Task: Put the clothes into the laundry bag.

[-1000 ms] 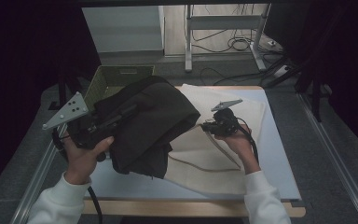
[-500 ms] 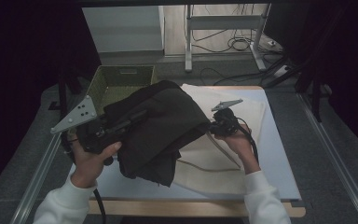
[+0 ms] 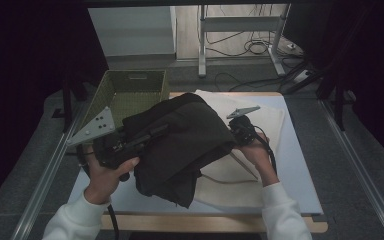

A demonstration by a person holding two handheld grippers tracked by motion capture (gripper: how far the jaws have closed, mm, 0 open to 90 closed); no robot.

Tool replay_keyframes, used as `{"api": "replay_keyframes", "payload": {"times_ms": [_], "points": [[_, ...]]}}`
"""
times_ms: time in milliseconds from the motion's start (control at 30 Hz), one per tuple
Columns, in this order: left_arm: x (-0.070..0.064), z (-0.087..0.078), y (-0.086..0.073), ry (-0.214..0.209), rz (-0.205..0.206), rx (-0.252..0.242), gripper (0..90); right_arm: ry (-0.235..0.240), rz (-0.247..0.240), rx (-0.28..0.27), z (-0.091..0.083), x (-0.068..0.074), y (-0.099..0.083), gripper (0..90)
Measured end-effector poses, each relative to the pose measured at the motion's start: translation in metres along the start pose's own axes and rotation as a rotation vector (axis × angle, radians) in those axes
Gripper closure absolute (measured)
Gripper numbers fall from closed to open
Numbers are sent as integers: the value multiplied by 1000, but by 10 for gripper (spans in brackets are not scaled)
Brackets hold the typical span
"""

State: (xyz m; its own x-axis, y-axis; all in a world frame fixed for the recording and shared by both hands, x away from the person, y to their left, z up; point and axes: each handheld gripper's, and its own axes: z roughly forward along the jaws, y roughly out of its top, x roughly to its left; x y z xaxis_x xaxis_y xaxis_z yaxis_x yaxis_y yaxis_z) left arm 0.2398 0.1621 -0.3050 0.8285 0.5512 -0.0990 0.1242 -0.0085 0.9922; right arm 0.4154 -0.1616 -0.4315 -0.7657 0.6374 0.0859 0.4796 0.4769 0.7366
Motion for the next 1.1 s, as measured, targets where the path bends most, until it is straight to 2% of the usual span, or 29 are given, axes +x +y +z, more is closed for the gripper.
{"api": "replay_keyframes", "payload": {"times_ms": [267,667,867,1100], "points": [[-6,6,0,-42,-2,-5,800,3,-2,2,0,0,0,863],[-22,26,-2,-118,-7,8,800,4,-2,6,1,-2,-1,862],[-25,38,-13,-153,-24,36,800,2,-1,2,0,-3,-1,862],[-27,52,-33,-179,-56,84,800,1,-3,-6,-2,-4,-1,862]]}}
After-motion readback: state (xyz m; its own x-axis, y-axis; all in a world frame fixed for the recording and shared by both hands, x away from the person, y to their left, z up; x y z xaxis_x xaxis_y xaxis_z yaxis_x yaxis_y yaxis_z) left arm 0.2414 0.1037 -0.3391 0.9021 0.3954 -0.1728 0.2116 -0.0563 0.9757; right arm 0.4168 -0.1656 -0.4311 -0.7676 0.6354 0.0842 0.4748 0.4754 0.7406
